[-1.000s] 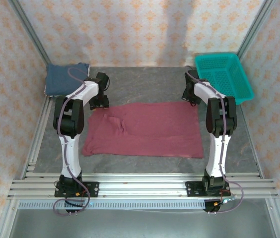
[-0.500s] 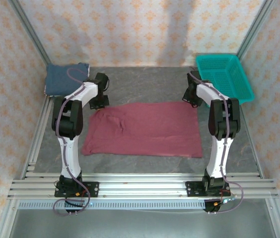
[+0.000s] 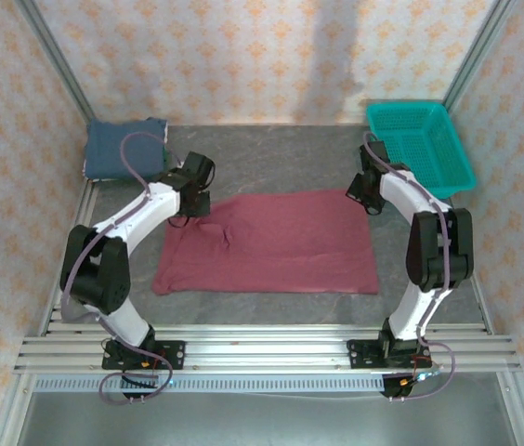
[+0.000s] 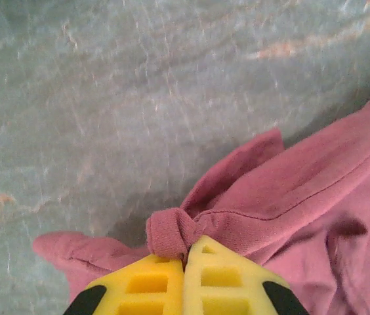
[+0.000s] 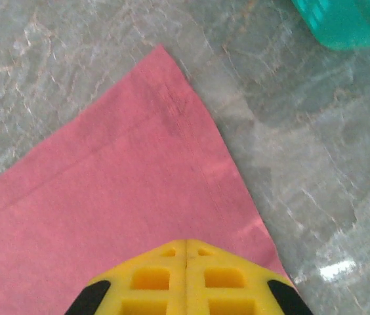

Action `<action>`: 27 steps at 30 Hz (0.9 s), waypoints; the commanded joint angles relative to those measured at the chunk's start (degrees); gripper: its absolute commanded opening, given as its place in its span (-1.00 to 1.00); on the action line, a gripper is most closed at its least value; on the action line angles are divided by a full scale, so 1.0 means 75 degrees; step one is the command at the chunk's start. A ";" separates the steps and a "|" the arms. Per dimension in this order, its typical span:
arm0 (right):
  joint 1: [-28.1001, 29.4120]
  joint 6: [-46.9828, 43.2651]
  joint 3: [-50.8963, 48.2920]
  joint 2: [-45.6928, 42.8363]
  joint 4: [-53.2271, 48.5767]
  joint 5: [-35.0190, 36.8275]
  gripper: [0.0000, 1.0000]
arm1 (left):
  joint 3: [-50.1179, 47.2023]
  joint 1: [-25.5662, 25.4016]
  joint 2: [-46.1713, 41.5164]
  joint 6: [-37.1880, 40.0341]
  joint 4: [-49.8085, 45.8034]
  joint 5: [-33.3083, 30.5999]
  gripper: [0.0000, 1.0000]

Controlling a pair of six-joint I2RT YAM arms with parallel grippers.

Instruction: Fold and stack the t-shirts

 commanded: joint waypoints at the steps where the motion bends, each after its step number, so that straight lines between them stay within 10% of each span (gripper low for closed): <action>1: -0.0012 0.0031 -0.0418 -0.0451 0.0089 -0.0009 -1.00 | -0.0729 -0.0086 -0.0723 -0.0372 0.0213 -0.0541 -1.00; 3: -0.0018 -0.0087 -0.0467 -0.0427 0.0071 0.0039 -1.00 | -0.1065 -0.0115 -0.0928 -0.0502 0.0282 -0.0597 -1.00; 10: -0.0009 -0.0234 0.0708 0.0816 -0.0028 0.0135 -0.03 | -0.1108 -0.0326 -0.0856 -0.0457 0.0335 -0.0550 -1.00; 27: -0.0006 0.0054 0.2099 0.2051 -0.0448 0.0310 0.01 | -0.3093 -0.3185 -0.2362 -0.1678 0.0019 -0.1651 -0.96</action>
